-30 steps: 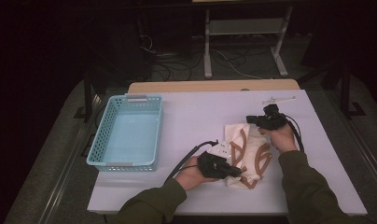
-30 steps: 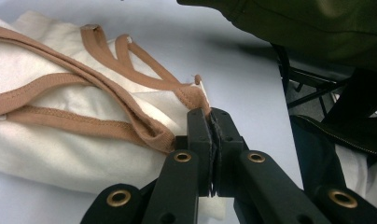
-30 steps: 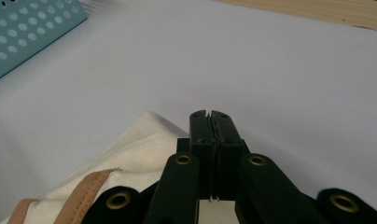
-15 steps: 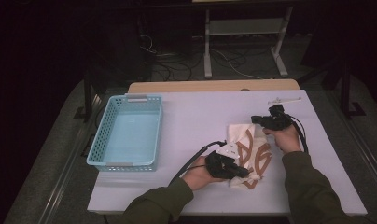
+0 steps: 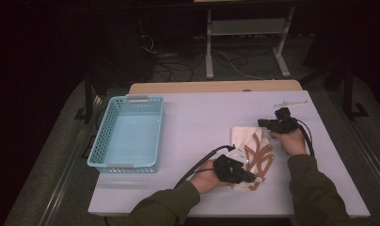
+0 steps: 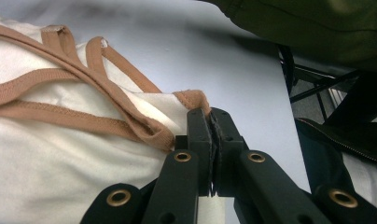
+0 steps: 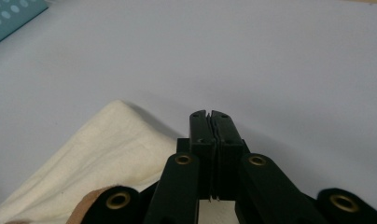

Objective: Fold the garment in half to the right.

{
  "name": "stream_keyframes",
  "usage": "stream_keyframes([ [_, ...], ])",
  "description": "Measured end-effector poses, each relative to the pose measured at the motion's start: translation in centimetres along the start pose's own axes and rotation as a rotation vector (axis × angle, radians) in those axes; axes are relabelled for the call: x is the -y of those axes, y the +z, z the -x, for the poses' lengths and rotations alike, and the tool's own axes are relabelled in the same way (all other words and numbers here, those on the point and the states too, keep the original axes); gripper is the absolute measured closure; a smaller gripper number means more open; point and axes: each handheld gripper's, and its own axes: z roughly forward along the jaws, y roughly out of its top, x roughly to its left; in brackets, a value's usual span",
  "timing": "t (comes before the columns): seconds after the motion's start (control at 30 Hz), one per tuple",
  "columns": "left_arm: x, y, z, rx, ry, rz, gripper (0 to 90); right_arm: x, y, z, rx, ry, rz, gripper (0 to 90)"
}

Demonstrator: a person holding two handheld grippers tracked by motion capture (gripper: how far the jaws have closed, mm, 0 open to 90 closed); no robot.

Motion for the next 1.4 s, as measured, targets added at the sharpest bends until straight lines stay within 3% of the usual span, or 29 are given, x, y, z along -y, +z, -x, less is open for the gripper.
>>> stream_keyframes([
  [0.63, 0.2, 1.1, 0.0, -0.006, -0.012, -0.046, 86.9, 1.3, 0.1, 0.8, 0.041, 0.0, -0.046, 85.2],
  [0.87, 0.2, 1.0, 0.0, -0.013, -0.025, -0.032, 85.1, 1.4, -0.3, 1.2, 0.092, -0.007, -0.048, 81.8],
  [1.07, 0.0, 0.3, -0.1, 0.002, -0.049, 0.012, 73.6, 1.3, -1.1, 1.5, 0.116, 0.007, -0.03, 80.7],
  [1.23, -0.1, -1.3, -0.6, 0.004, -0.07, 0.054, 59.5, 0.8, -2.3, 1.2, 0.089, 0.0, -0.019, 88.5],
  [1.4, 0.1, -2.9, -1.2, -0.016, -0.103, 0.088, 45.8, 0.7, -3.2, 1.0, 0.061, 0.003, -0.02, 88.6],
])
